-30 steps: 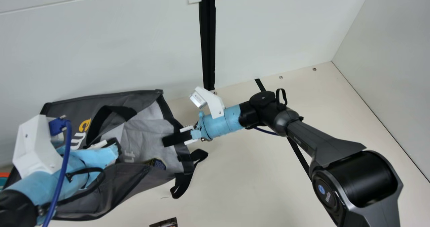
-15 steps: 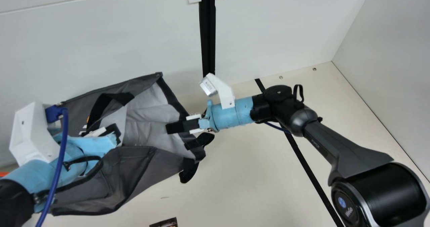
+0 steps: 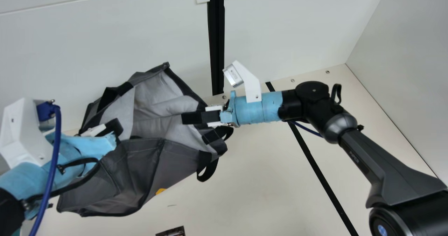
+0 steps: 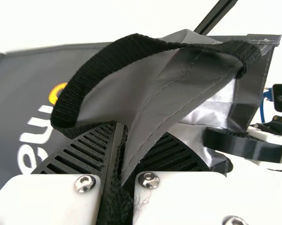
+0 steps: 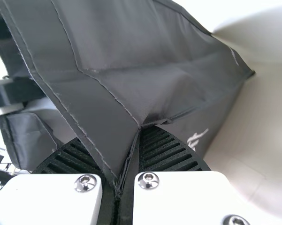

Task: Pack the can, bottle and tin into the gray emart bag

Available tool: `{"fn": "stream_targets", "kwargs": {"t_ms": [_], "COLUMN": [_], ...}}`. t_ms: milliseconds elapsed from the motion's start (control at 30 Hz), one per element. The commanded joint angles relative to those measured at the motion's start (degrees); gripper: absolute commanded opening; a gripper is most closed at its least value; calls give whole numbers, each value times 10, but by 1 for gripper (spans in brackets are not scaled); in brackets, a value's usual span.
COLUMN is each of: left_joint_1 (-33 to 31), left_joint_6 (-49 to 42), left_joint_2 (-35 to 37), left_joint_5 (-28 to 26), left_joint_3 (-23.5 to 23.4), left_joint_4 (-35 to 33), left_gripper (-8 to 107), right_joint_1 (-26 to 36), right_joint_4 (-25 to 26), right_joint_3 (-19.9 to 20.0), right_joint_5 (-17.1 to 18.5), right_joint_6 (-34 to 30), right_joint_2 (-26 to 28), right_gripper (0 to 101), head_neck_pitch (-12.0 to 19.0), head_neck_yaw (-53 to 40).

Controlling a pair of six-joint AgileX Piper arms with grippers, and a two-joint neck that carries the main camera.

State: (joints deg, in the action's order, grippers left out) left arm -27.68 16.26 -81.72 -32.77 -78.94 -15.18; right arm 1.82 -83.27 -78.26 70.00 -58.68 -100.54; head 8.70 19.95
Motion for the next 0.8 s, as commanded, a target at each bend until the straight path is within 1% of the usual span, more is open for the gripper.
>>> {"fn": "stream_targets", "kwargs": {"t_ms": [0,367,767], "left_joint_1": [1,6,19], "left_joint_6": [-7,-61,-127], "left_joint_2": [2,17,43], "left_joint_5": [0,-8,-43], "left_joint_3": [-4,-29,-65], "left_joint_4": [-5,-41,-96], "left_gripper": [10,10,10], "right_joint_1": [4,27,47], "right_joint_4": [-4,-17,-23], "right_joint_3": [1,5,3], "right_joint_5": [-1,-1,-1], "right_joint_6": [5,49,119], "right_joint_2": [12,79,160], "right_gripper": [0,0,0], "head_neck_pitch": [13,13,13], "head_neck_yaw": [0,0,0]}}
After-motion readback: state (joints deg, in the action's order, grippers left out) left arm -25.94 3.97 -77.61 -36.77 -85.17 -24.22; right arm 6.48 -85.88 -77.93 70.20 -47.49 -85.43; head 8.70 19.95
